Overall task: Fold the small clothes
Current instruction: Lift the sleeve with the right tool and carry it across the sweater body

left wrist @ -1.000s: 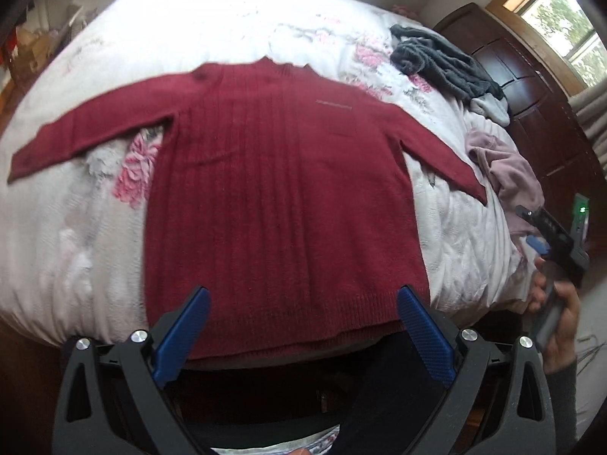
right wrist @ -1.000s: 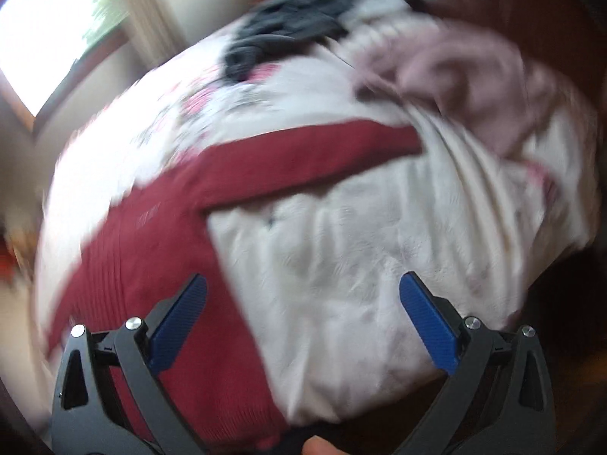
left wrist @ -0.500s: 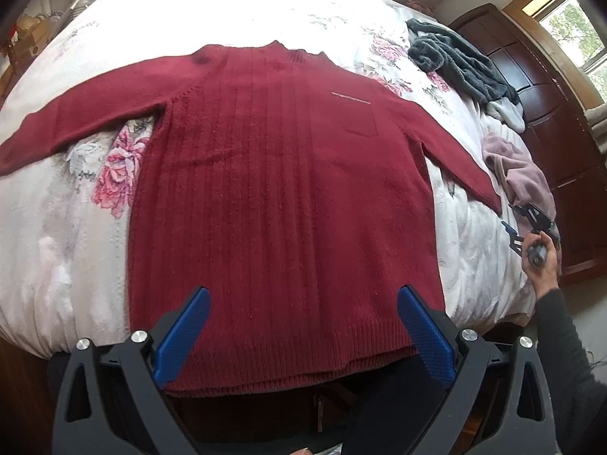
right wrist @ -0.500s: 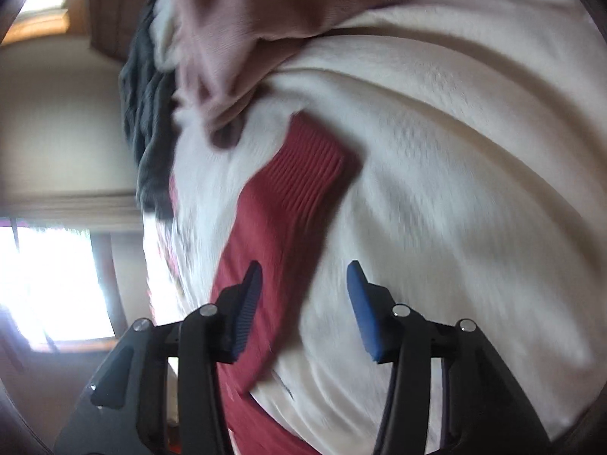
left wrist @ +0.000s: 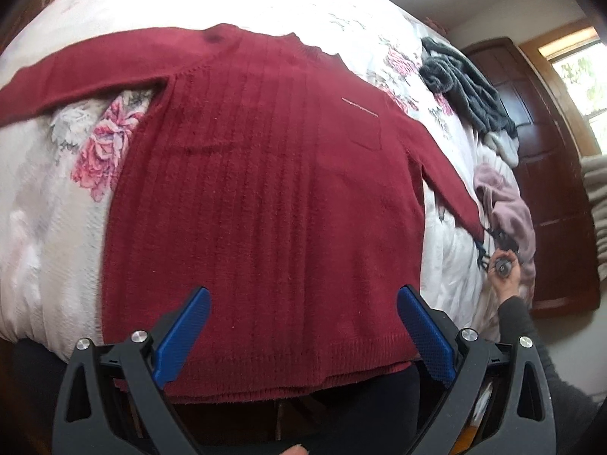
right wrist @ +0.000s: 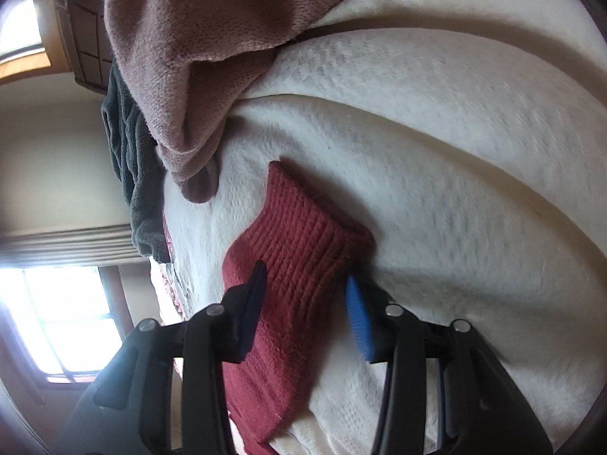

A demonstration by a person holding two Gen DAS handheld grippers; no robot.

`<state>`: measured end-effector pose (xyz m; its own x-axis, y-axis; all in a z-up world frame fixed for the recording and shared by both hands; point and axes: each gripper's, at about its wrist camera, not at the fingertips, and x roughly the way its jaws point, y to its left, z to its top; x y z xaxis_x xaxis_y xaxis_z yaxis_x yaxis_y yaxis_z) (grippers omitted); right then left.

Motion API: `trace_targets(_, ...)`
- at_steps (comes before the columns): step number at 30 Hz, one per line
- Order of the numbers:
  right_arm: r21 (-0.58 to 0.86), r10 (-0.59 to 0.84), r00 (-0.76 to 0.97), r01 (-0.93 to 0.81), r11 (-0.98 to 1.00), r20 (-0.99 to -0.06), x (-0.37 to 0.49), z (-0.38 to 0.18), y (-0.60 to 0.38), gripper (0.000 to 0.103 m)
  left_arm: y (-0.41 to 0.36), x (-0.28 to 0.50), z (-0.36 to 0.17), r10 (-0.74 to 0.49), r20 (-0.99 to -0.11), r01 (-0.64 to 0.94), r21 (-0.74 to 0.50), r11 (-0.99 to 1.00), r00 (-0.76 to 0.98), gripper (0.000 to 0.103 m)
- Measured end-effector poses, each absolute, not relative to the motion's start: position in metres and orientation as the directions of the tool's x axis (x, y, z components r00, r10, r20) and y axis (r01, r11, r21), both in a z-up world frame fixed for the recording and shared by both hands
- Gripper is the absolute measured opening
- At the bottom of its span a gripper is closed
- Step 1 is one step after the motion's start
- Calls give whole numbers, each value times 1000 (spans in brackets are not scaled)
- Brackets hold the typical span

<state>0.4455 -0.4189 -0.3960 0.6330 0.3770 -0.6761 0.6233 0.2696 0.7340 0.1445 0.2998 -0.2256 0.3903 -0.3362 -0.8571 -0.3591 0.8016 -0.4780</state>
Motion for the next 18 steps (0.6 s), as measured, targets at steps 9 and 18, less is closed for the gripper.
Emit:
trace_targets(9, 734, 343, 664, 495, 465, -665, 469, -336, -375, 14, 322, 156, -232, -403, -813, -345, -554, 757, 421, 99)
trace_targets(18, 687, 399, 670, 233, 688, -626, 502, -230, -253, 14, 324, 187, -227, -400, -802, -322, -559, 764, 444, 99)
